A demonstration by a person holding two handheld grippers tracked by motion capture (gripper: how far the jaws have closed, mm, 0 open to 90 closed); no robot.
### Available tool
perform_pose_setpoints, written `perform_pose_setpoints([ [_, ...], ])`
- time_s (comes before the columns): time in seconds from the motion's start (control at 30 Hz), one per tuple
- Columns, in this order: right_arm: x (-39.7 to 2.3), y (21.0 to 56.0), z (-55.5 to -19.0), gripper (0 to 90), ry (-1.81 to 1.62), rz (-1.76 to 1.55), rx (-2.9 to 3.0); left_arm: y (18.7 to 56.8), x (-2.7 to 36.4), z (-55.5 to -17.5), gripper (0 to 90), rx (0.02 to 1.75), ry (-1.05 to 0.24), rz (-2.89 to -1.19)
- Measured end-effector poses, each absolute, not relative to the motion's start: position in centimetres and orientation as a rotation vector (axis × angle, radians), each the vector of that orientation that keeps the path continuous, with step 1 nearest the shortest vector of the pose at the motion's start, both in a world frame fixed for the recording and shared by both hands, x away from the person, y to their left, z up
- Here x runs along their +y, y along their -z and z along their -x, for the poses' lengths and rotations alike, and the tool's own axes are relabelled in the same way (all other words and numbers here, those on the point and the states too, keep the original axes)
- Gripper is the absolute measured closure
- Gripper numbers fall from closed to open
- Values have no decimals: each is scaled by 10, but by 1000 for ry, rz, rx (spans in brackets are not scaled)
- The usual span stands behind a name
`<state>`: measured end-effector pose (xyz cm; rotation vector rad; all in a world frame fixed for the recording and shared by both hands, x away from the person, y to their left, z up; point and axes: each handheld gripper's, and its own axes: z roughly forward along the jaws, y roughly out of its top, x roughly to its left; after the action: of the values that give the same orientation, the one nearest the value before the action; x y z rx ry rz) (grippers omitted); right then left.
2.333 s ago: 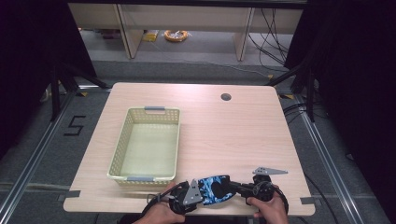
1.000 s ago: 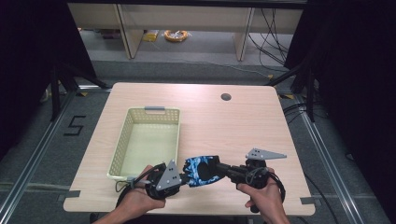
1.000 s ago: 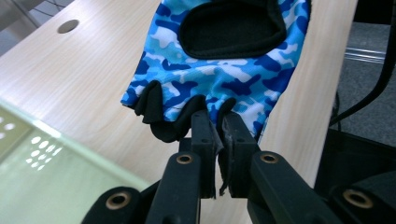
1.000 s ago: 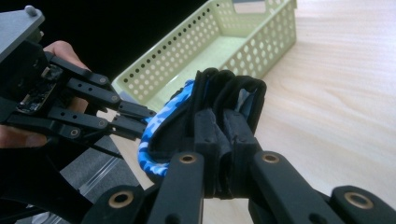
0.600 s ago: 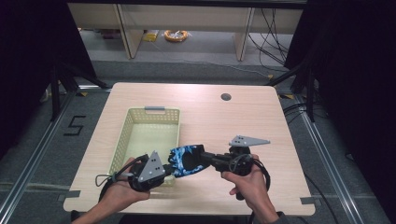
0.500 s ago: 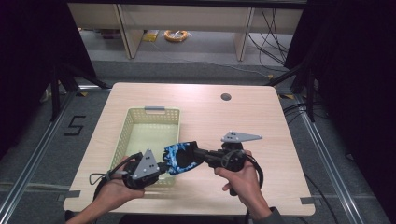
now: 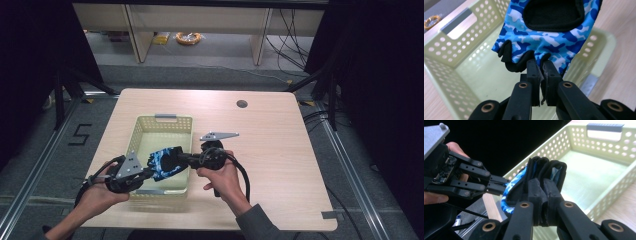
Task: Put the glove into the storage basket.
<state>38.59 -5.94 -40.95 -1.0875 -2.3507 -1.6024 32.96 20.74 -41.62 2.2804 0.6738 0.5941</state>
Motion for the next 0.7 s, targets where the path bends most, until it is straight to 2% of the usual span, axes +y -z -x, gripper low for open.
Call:
perform_pose_setpoints([
  [0.7, -16, 440, -390, 858, 1488, 1143, -2359, 442, 241, -341, 848, 724, -528, -2366],
])
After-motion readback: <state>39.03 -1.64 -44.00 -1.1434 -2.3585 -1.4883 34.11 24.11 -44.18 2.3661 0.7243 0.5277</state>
